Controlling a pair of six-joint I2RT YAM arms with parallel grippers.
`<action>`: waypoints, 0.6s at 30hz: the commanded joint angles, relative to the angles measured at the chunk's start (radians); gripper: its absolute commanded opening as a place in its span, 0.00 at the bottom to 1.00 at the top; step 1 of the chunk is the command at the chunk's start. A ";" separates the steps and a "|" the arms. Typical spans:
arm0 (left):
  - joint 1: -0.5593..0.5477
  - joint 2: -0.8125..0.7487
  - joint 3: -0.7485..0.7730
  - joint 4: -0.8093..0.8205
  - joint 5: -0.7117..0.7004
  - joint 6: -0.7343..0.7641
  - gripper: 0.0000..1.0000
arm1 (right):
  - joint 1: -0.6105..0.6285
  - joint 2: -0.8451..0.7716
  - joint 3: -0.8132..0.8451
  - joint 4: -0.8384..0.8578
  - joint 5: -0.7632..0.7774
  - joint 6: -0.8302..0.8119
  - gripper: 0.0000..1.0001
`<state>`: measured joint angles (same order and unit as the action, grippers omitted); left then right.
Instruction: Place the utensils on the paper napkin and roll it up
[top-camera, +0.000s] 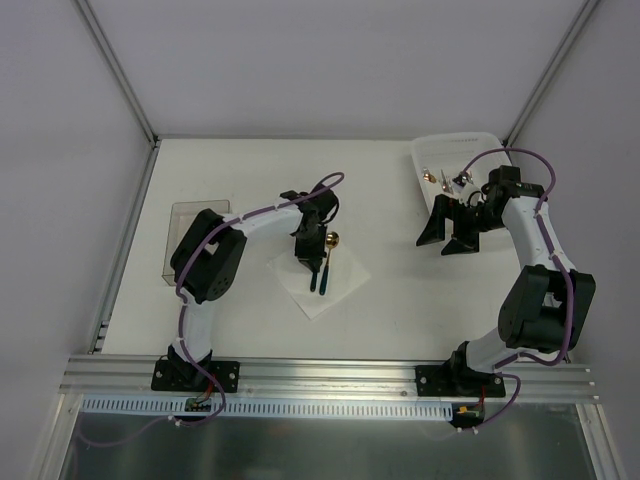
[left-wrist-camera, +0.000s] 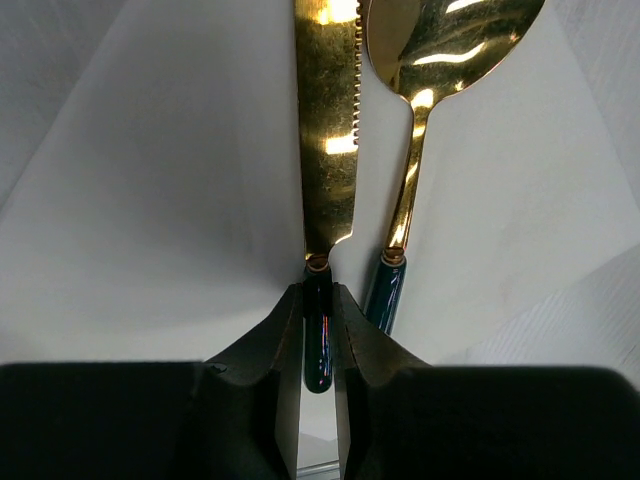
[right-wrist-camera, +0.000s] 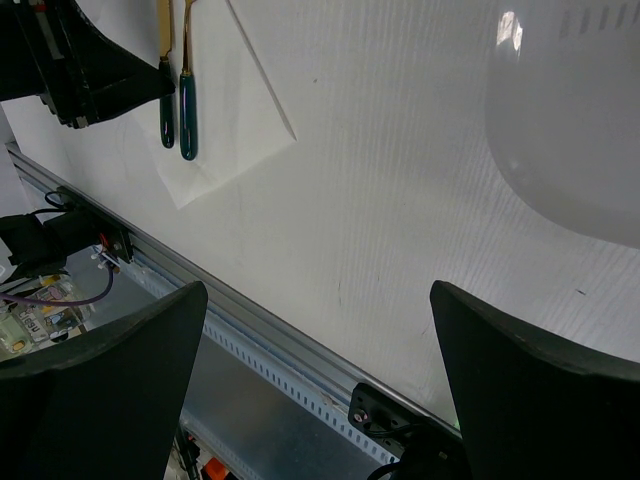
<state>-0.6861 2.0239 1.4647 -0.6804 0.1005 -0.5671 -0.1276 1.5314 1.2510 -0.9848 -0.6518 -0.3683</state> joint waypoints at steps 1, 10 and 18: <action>-0.012 -0.001 -0.010 0.007 0.001 -0.025 0.00 | -0.006 -0.025 0.018 -0.028 -0.014 -0.012 0.99; -0.013 -0.008 -0.035 0.018 -0.005 -0.027 0.04 | -0.006 -0.020 0.018 -0.028 -0.014 -0.011 0.99; -0.013 -0.125 -0.044 0.016 0.021 -0.034 0.31 | -0.006 -0.008 0.019 -0.028 -0.032 -0.017 0.99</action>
<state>-0.6884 2.0075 1.4303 -0.6552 0.1036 -0.5861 -0.1276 1.5318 1.2510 -0.9848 -0.6540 -0.3687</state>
